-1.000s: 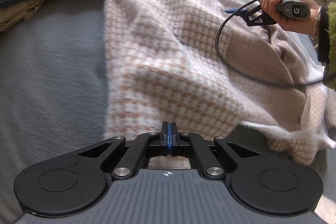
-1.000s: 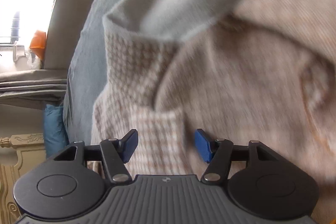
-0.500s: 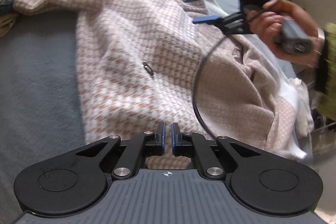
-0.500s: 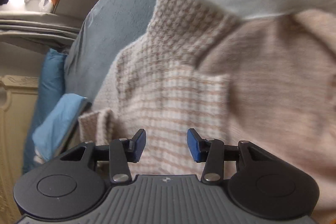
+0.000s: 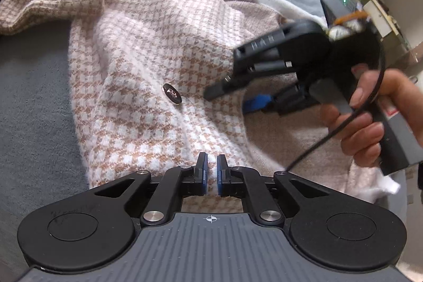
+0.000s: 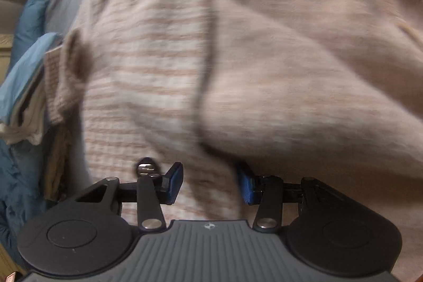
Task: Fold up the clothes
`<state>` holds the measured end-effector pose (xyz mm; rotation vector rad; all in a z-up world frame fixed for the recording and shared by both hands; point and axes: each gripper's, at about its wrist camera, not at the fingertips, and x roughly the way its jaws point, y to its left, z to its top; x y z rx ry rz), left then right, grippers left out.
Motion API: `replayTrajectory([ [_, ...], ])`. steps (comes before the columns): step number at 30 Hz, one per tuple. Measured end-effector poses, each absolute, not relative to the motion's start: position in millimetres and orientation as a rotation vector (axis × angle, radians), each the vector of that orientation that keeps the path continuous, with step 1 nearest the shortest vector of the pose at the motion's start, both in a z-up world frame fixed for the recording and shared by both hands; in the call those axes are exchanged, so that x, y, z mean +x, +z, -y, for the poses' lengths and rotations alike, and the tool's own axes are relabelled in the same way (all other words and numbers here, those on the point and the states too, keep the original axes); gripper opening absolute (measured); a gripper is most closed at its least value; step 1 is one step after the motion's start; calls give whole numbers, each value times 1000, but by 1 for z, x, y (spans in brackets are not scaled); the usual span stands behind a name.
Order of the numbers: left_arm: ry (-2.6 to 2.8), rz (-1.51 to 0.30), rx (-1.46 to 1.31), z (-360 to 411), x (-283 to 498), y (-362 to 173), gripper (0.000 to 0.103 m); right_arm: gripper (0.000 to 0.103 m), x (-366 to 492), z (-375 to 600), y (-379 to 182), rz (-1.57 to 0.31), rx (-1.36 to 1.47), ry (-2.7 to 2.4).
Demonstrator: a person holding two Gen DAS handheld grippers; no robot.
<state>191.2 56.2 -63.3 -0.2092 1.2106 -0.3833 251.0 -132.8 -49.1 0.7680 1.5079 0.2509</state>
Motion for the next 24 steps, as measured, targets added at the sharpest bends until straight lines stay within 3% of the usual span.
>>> replayTrajectory([
  [1, -378, -1213, -205, -56, 192, -62, 16, 25, 252, 128, -50, -1515, 768, 271],
  [2, -372, -1215, -199, -55, 193, -61, 17, 16, 254, 123, -51, -1522, 768, 291],
  [8, -305, -1190, -149, -58, 195, -46, 23, 12, 267, 92, -25, -1506, 828, 445],
  [14, -183, -1123, -276, -111, 193, -30, 30, 12, 304, 58, -13, -1425, 940, 604],
  [24, 80, -1044, -365, -223, 192, -27, 30, 12, 434, -88, 16, -1223, 647, 954],
])
